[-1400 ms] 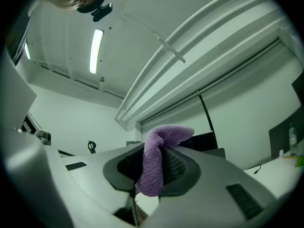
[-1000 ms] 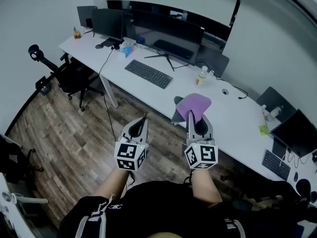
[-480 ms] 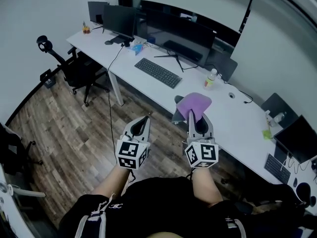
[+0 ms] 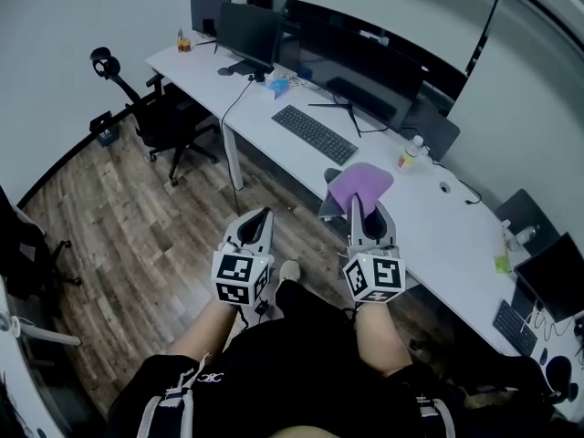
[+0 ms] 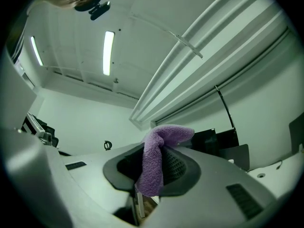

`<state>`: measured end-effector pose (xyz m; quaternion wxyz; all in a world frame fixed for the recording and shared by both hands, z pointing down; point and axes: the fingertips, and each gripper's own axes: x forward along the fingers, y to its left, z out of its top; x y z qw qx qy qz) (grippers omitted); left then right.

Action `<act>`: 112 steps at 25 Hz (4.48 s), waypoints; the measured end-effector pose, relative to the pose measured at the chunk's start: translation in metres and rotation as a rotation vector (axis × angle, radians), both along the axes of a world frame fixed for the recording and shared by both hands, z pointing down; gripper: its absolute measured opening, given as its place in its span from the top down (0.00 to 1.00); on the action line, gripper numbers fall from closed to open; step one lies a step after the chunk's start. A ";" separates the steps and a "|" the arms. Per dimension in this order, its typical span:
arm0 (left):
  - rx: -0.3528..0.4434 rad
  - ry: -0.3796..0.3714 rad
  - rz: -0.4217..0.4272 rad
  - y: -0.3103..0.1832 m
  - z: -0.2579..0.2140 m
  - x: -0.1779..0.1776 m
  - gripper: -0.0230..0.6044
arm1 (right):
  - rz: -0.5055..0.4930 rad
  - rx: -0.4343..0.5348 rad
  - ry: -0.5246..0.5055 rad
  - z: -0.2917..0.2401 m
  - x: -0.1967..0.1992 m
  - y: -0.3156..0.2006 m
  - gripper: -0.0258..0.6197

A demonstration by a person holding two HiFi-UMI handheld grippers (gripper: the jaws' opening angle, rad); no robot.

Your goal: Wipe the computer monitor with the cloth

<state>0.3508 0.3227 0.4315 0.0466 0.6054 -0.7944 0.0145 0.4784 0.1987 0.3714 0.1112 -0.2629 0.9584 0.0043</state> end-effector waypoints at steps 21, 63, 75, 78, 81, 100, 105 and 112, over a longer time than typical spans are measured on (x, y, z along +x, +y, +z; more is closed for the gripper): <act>-0.054 -0.027 -0.121 -0.111 0.023 -0.226 0.94 | -0.070 -0.053 -0.028 0.035 -0.230 -0.146 0.82; -0.054 0.008 0.401 -0.505 0.013 -0.467 0.94 | 0.414 -0.097 0.046 0.027 -0.415 -0.435 0.82; -0.007 0.020 0.647 -0.587 -0.007 -0.500 0.94 | 0.666 -0.043 0.055 0.006 -0.436 -0.456 0.82; -0.012 0.025 0.679 -0.592 -0.007 -0.507 0.94 | 0.681 -0.007 0.069 -0.007 -0.446 -0.458 0.82; -0.011 0.031 0.697 -0.595 -0.008 -0.516 0.94 | 0.692 0.051 0.099 -0.028 -0.457 -0.466 0.82; 0.003 0.068 0.554 -0.581 -0.006 -0.616 0.94 | 0.522 0.430 0.307 -0.151 -0.601 -0.517 0.82; 0.000 0.075 0.493 -0.571 -0.002 -0.649 0.94 | 0.462 0.479 0.337 -0.159 -0.650 -0.522 0.82; 0.000 0.084 0.427 -0.556 0.004 -0.691 0.94 | 0.384 0.545 0.393 -0.169 -0.715 -0.529 0.82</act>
